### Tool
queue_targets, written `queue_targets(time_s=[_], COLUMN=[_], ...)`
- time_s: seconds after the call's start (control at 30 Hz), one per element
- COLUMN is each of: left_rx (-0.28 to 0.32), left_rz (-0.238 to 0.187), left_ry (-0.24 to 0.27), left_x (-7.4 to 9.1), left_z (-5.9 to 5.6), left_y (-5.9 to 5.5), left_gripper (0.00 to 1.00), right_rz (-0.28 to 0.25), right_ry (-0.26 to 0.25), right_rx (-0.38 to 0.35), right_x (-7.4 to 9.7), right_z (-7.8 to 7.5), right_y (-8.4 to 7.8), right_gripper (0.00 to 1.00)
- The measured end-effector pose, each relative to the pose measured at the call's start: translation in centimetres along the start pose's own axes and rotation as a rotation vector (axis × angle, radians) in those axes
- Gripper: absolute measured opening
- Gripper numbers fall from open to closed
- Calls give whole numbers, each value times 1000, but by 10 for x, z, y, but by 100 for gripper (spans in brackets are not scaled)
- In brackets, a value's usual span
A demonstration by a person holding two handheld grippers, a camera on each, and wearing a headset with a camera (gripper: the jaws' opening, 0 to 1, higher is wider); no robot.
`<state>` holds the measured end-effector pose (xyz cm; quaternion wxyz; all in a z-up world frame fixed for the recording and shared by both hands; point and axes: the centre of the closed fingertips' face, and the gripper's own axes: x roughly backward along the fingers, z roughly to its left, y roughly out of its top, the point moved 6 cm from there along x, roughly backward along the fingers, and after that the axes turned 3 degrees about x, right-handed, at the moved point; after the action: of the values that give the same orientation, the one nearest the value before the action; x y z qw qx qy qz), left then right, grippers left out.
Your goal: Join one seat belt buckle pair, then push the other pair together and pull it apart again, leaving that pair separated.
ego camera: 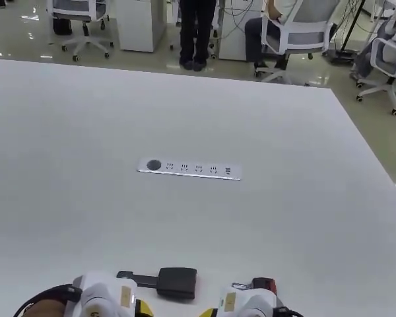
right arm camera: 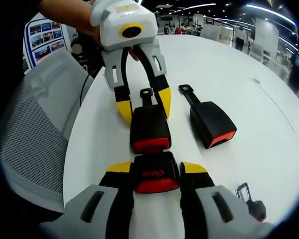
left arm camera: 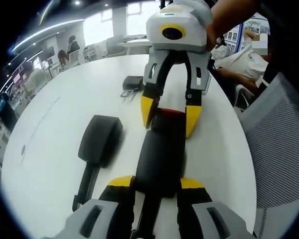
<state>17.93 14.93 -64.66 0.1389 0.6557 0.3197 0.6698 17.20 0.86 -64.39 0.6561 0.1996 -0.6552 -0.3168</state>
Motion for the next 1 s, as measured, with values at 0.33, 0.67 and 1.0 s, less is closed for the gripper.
queue_targets(time_s=[0.33, 0.67, 1.0], left_rx=[11, 20, 24], left_rz=[-45, -91, -120], left_ry=[-32, -70, -87], left_x=[2, 2, 3], left_z=[2, -2, -5], left_y=[-1, -2, -4], left_gripper=[33, 31, 30], right_rz=[-23, -66, -90], right_ry=[-5, -17, -7], right_rx=[8, 53, 54], right_x=[0, 2, 4], right_z=[0, 0, 3], right_y=[-2, -4, -3], right_gripper=[33, 33, 32])
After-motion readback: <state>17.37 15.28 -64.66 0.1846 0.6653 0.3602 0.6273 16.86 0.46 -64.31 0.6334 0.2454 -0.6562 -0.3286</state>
